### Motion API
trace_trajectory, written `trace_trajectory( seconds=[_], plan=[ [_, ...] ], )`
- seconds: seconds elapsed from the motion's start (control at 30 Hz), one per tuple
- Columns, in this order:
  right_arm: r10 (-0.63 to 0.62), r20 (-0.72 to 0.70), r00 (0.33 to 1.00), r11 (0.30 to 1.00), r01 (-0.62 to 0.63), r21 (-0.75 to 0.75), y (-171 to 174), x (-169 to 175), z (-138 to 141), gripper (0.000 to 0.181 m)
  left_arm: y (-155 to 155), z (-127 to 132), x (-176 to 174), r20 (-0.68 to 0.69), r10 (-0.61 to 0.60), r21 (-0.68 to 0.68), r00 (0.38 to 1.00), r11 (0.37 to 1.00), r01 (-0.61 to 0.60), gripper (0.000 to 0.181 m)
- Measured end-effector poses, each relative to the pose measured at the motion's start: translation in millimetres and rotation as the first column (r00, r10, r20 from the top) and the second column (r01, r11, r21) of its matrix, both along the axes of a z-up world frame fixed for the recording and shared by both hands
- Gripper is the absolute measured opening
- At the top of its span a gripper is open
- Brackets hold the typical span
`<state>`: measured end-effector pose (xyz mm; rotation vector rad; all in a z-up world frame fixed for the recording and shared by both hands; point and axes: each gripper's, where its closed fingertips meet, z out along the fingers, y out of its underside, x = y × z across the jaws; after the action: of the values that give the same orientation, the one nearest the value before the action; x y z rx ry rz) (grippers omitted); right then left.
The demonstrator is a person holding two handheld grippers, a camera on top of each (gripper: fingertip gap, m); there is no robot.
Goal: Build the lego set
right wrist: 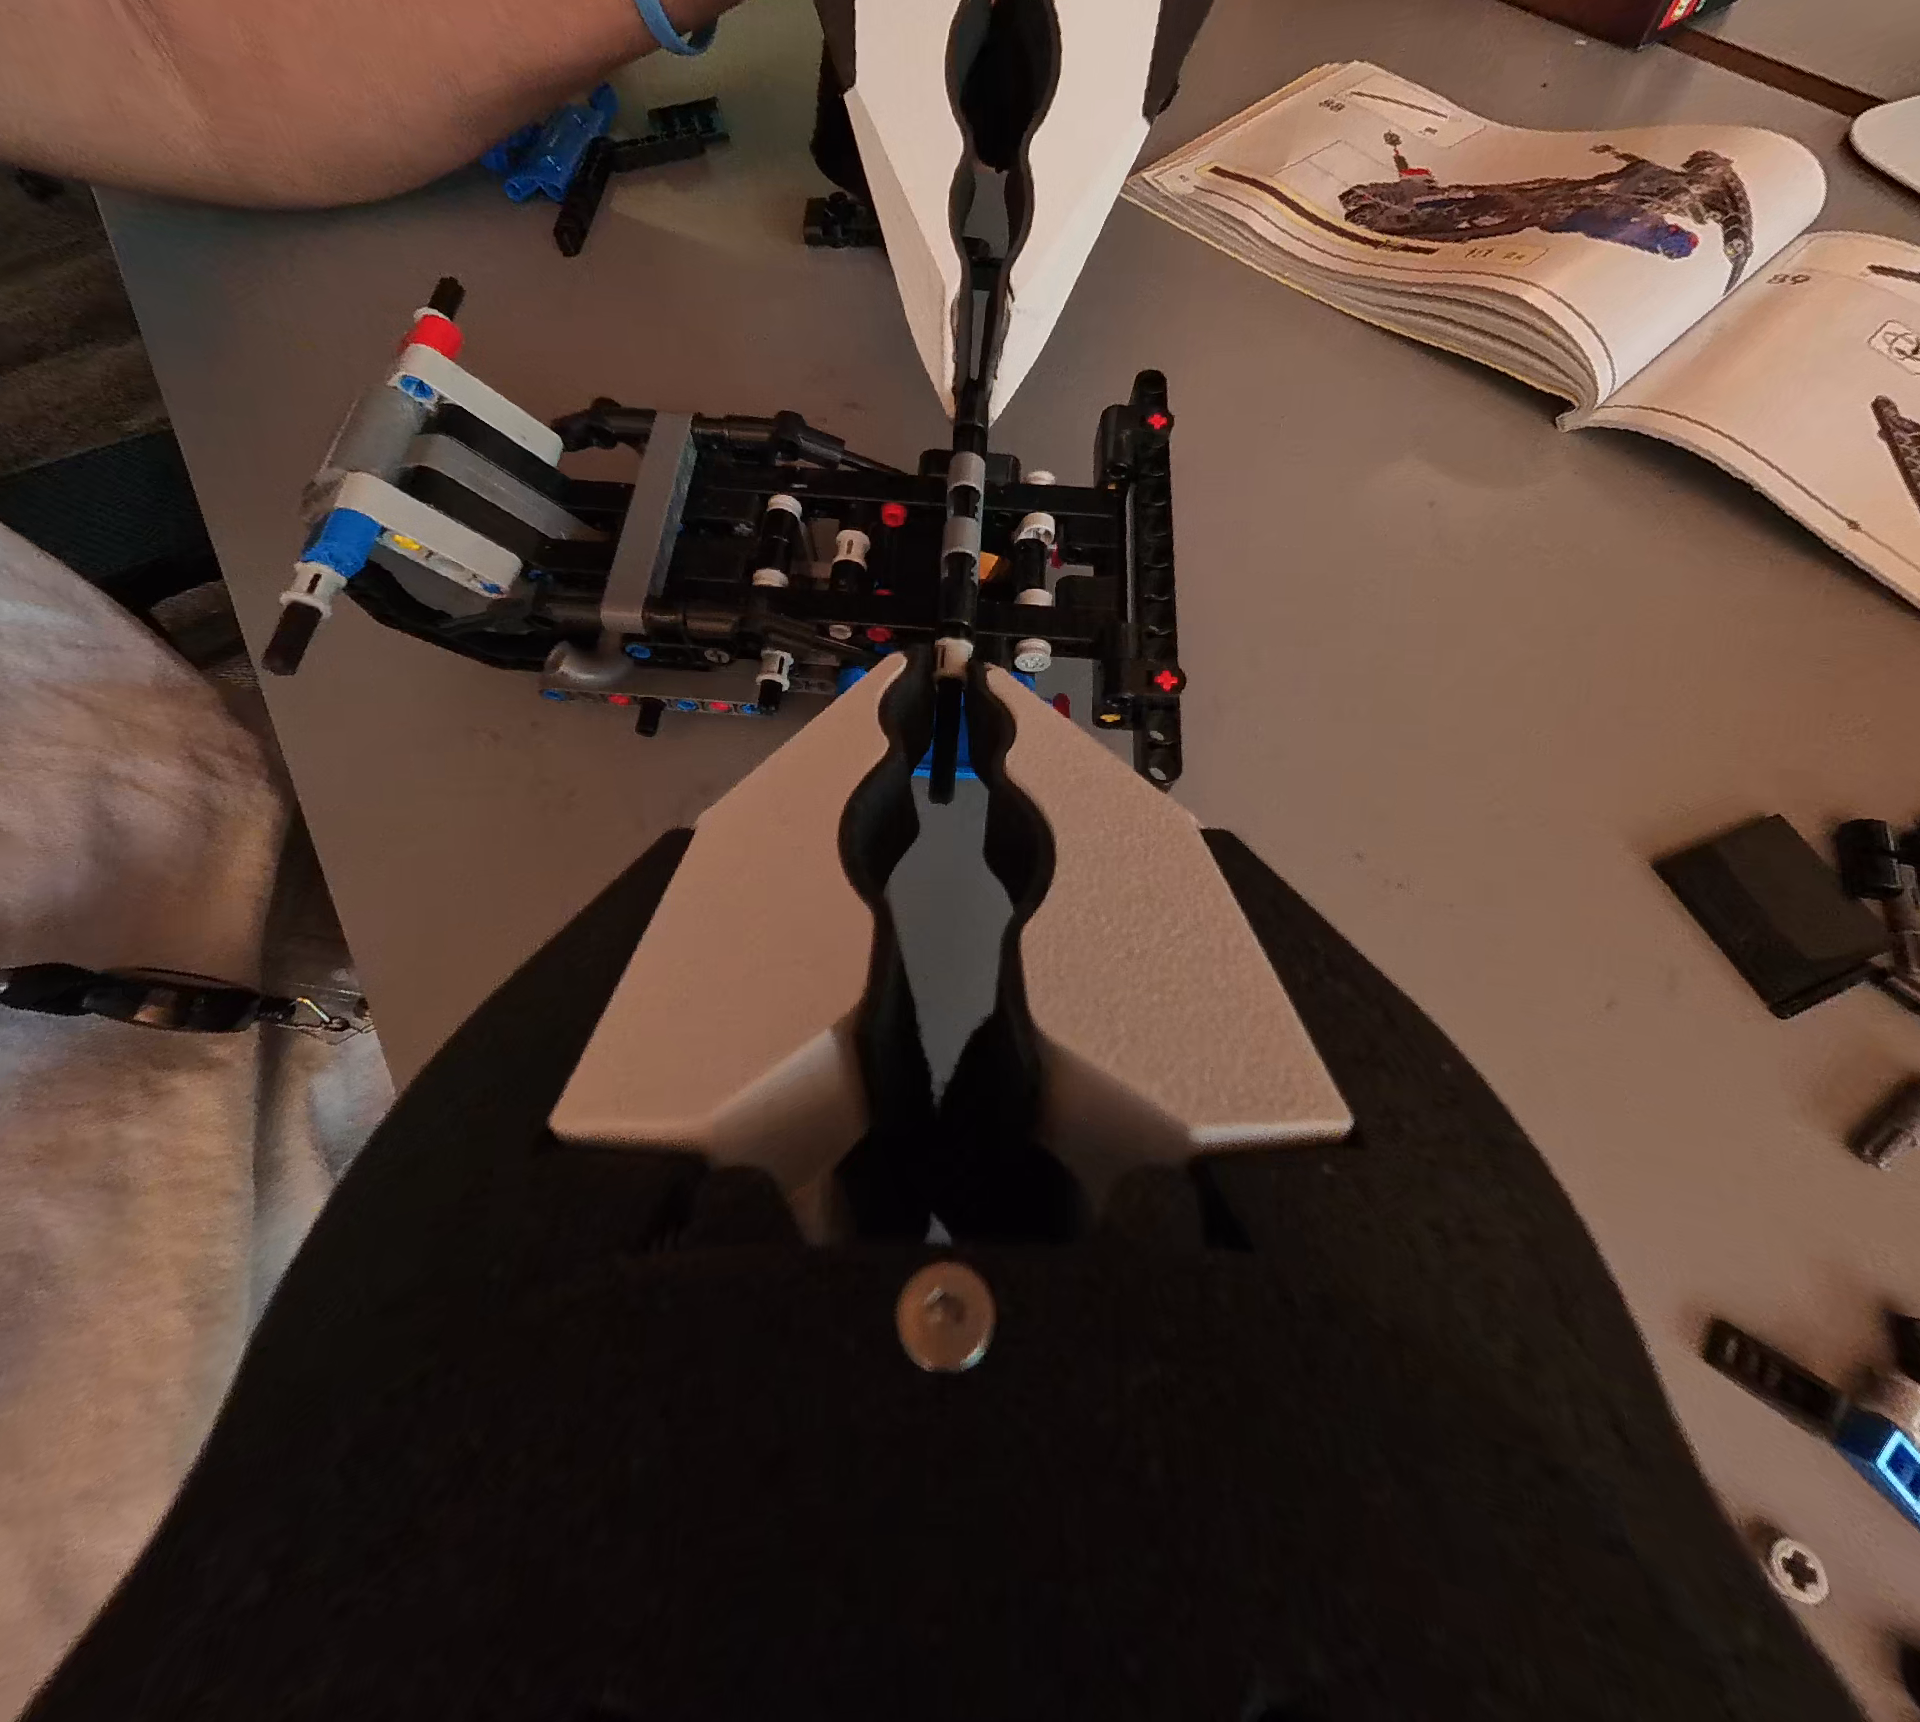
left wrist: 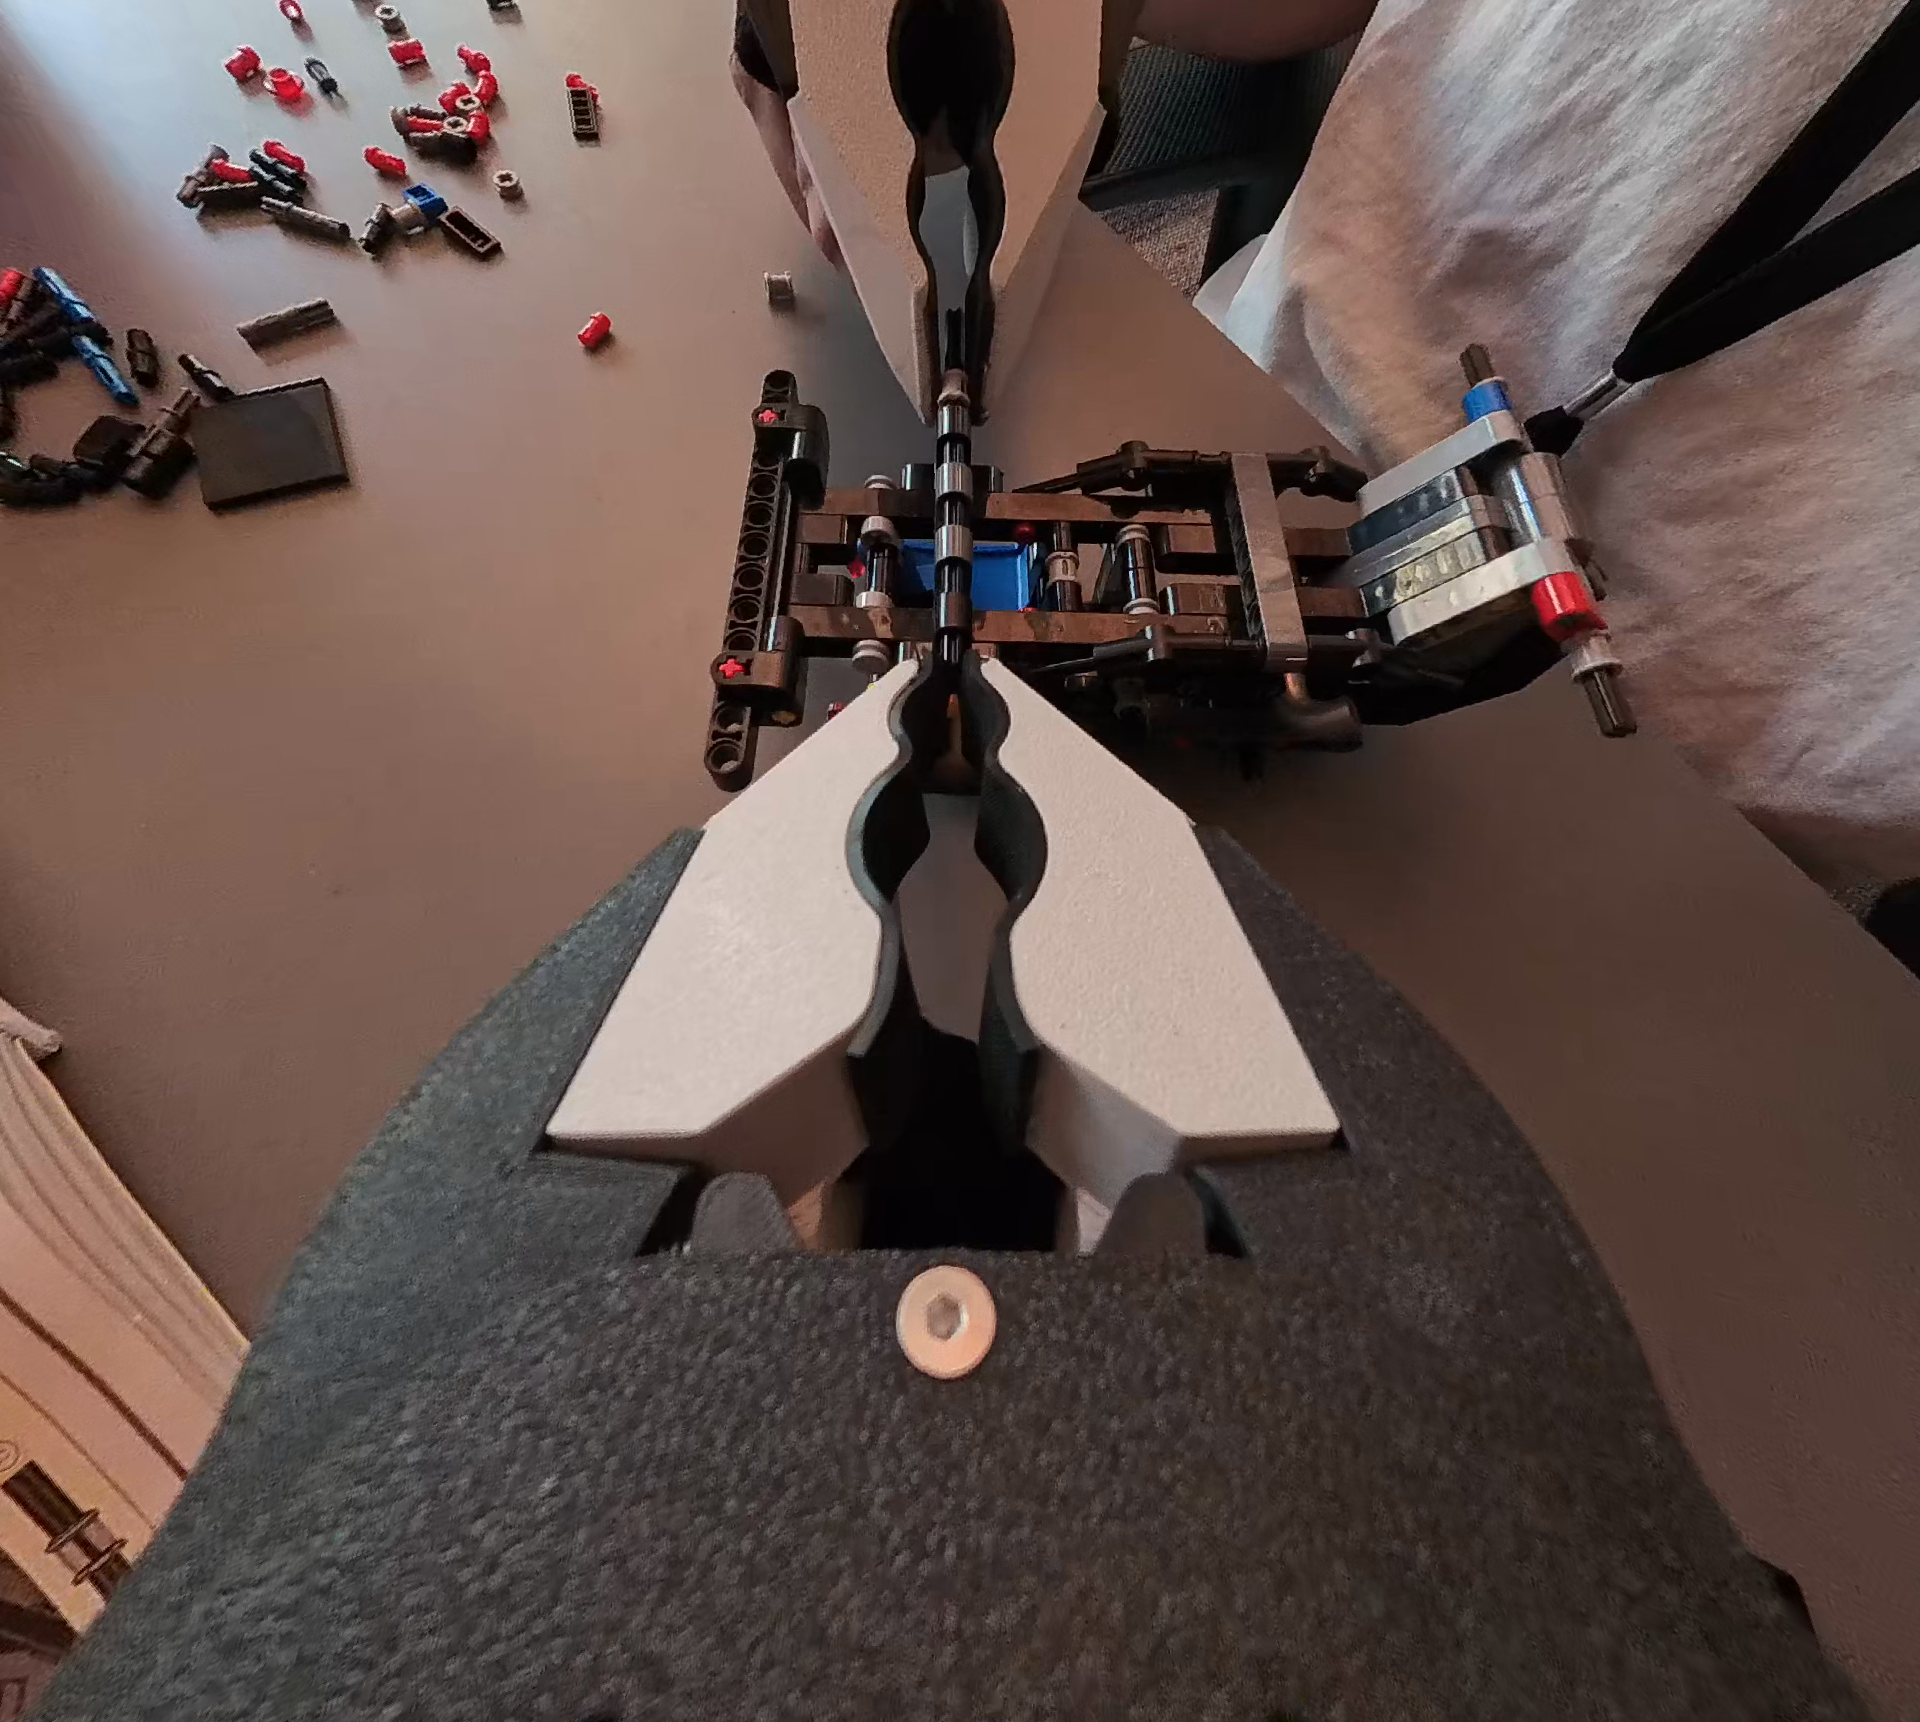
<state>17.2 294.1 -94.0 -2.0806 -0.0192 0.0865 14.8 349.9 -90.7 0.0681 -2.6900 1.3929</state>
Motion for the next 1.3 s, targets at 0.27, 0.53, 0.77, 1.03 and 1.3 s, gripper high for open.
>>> trace_trajectory(
  seconds=[0.27,0.53,0.77,1.03,1.3],
  plan=[
    [-0.06,-0.011,0.998,0.998,0.06,0.016,-18.3,13.5,4.4,0.005,21.1,13.5,7.0,0.004,0.07,-0.04,0.998,0.997,-0.069,0.0],
    [-0.011,0.054,0.998,0.999,0.013,-0.034,-6.4,13.9,7.8,0.005,14.2,-9.8,13.0,0.097,0.109,0.17,0.989,0.978,-0.125,0.004],
    [-0.015,0.012,1.0,1.0,0.015,-0.014,-11.1,17.8,2.5,0.005,-5.8,-11.9,21.1,0.008,0.152,0.046,0.988,0.987,-0.152,0.017],
    [-0.001,-0.015,1.0,1.0,0.001,0.017,-4.6,18.3,3.2,0.006,-16.7,-3.3,20.2,0.019,0.135,-0.039,0.991,0.99,-0.134,0.007],
    [-0.022,-0.012,1.0,0.999,0.023,0.037,-5.4,20.4,2.8,0.007,-17.2,-4.7,18.0,0.011,0.125,-0.031,0.992,0.992,-0.124,0.006]
  ],
)
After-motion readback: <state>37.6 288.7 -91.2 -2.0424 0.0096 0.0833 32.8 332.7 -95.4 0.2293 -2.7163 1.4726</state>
